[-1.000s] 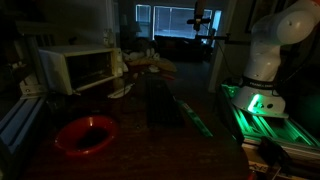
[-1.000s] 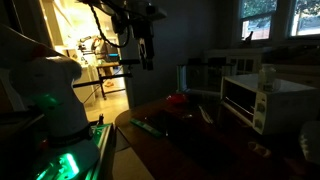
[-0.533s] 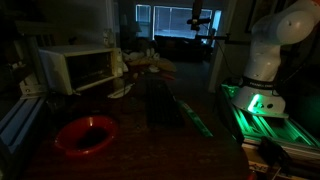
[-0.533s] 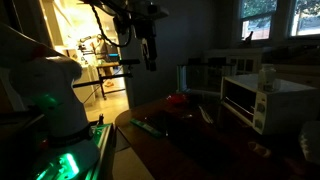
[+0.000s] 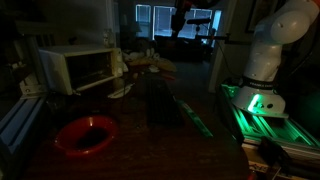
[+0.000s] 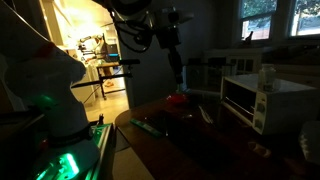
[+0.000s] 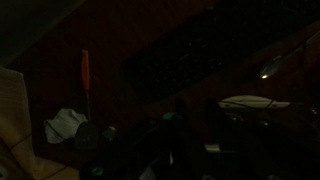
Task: Press the top right button on the keyboard
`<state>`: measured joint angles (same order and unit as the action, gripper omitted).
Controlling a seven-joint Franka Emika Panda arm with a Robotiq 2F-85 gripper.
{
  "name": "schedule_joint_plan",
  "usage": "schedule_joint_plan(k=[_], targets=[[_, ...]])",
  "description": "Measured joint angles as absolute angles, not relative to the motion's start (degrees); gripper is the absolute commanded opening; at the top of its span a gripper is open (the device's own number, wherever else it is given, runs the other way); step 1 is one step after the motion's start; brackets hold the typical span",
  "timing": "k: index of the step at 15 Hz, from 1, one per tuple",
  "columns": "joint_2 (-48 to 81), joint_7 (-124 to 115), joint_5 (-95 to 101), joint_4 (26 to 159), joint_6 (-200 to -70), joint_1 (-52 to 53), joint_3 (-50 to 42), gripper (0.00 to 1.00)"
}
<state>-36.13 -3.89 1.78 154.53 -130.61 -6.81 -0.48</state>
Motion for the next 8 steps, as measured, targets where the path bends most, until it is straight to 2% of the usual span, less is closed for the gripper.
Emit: schedule_joint_plan(k=[8], targets=[[-18.51, -19.3, 4.76, 154.16, -145.75, -14.32, 0.83, 0.0]])
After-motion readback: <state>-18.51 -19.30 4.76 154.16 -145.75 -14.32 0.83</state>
